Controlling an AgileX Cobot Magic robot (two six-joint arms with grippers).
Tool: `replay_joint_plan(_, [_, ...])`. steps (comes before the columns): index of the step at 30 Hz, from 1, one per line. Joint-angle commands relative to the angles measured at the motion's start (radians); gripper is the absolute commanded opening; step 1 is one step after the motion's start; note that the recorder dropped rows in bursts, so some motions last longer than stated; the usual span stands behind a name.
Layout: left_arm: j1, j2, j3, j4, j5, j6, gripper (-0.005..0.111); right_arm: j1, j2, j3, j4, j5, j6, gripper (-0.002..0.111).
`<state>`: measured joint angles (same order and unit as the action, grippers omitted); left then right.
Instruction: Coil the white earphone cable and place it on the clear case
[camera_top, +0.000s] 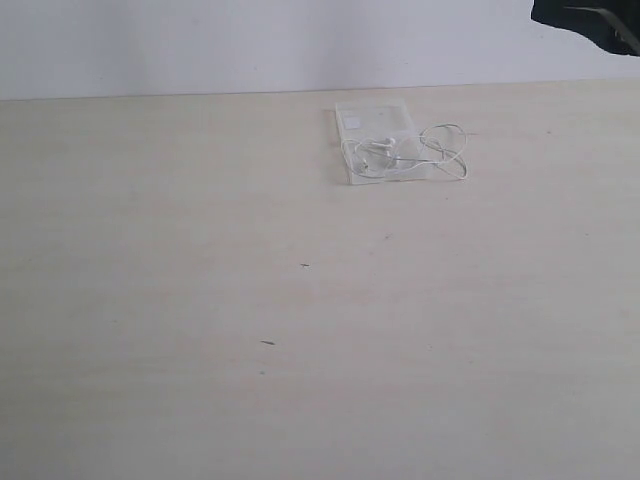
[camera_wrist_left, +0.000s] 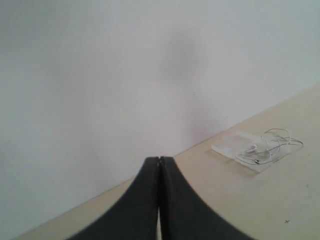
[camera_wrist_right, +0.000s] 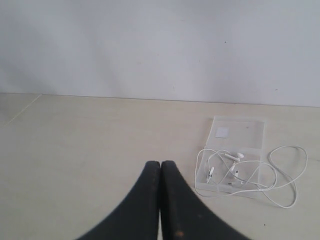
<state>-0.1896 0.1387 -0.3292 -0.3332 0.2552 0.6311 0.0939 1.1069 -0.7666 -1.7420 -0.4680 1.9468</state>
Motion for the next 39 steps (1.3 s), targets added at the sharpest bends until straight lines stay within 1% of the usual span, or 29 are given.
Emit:
replay_joint_plan(1, [0.003,-0.048,0.005,0.002,0.007,0.023,0.000,-0.001,-0.004,0.003,-0.002,0.002,-0.008,0.000])
replay_joint_plan(3, [0.005,-0.079,0.005,-0.024,0.043,0.015,0.000,-0.001,-0.004,0.003,-0.002,0.002,-0.008,0.000])
replay_joint_plan(5, [0.005,-0.101,0.005,-0.049,0.113,-0.021,0.000,-0.001,-0.004,0.003,-0.002,0.002,-0.008,0.000])
replay_joint_plan(8, [0.005,-0.133,0.005,0.011,0.231,-0.129,0.000,-0.001,-0.004,0.003,-0.002,0.002,-0.008,0.000])
replay_joint_plan(9, [0.005,-0.139,0.006,0.047,0.256,-0.192,0.000,-0.001,-0.004,0.003,-0.002,0.002,-0.008,0.000])
replay_joint_plan(10, [0.007,-0.139,0.013,0.087,0.253,-0.267,0.000,-0.001,-0.004,0.003,-0.002,0.002,-0.008,0.000])
replay_joint_plan(11, [0.007,-0.139,0.024,0.129,0.222,-0.335,0.000,-0.001,-0.004,0.003,-0.002,0.002,-0.008,0.000])
replay_joint_plan(14, [0.007,-0.139,0.059,0.281,0.087,-0.680,0.000,-0.001,-0.004,0.003,-0.002,0.002,-0.008,0.000])
replay_joint_plan(16, [0.007,-0.139,0.084,0.391,0.065,-0.874,0.000,-0.001,-0.004,0.003,-0.002,0.002,-0.008,0.000])
replay_joint_plan(19, [0.007,-0.139,0.138,0.468,0.062,-1.005,0.000,-0.001,-0.004,0.003,-0.002,0.002,-0.008,0.000])
replay_joint_plan(24, [0.007,-0.139,0.246,0.494,0.016,-1.013,0.000,-0.001,-0.004,0.003,-0.002,0.002,-0.008,0.000])
replay_joint_plan(27, [0.007,-0.139,0.286,0.504,-0.006,-1.011,0.000,-0.001,-0.004,0.003,-0.002,0.002,-0.008,0.000])
replay_joint_plan(31, [0.007,-0.139,0.328,0.504,-0.003,-1.006,0.000,-0.001,-0.004,0.003,-0.002,0.002,-0.008,0.000])
replay_joint_plan(34, [0.008,-0.139,0.329,0.504,-0.003,-1.006,0.000,-0.001,-0.004,0.003,-0.002,0.002,-0.008,0.000])
replay_joint_plan(39, [0.008,-0.139,0.329,0.504,0.050,-1.006,0.000,-0.001,-0.004,0.003,-0.002,0.002,-0.008,0.000])
